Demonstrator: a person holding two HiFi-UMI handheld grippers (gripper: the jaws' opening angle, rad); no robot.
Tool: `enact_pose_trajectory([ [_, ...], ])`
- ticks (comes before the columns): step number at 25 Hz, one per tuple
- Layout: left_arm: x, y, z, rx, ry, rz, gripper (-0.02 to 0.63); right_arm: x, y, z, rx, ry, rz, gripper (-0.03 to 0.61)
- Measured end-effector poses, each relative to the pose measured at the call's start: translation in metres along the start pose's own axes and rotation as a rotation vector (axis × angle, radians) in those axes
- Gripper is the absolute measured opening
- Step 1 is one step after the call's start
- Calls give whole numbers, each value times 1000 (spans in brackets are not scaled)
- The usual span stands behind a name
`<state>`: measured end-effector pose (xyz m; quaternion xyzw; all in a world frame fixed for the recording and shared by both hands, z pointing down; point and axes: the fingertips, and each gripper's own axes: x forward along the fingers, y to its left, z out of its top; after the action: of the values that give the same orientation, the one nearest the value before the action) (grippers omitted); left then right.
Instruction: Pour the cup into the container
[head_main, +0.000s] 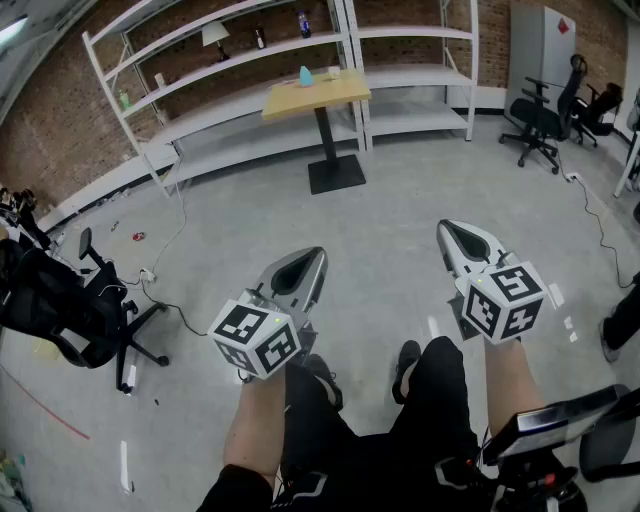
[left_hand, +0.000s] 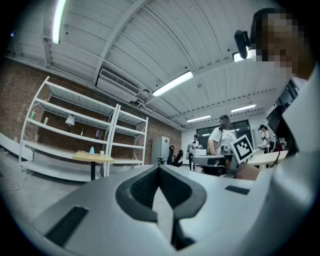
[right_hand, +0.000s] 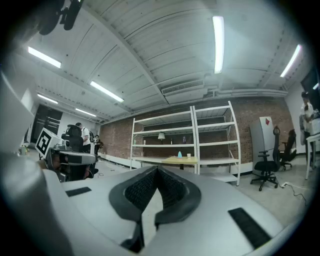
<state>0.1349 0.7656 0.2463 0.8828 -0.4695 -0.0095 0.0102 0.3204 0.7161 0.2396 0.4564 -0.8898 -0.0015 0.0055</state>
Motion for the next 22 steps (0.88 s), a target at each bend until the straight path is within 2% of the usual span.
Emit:
enact_pose_trajectory([
  [9,0,-1,4,21,-19,14,-2,-1,3,7,-14,-19,1,2],
  [16,7,-1,-6,26,8,4,-2,-2,2,10,-8,-47,5,2],
  [22,10,29,-40,15,57,20,-2,25,10,-24,4,-2,33,2],
])
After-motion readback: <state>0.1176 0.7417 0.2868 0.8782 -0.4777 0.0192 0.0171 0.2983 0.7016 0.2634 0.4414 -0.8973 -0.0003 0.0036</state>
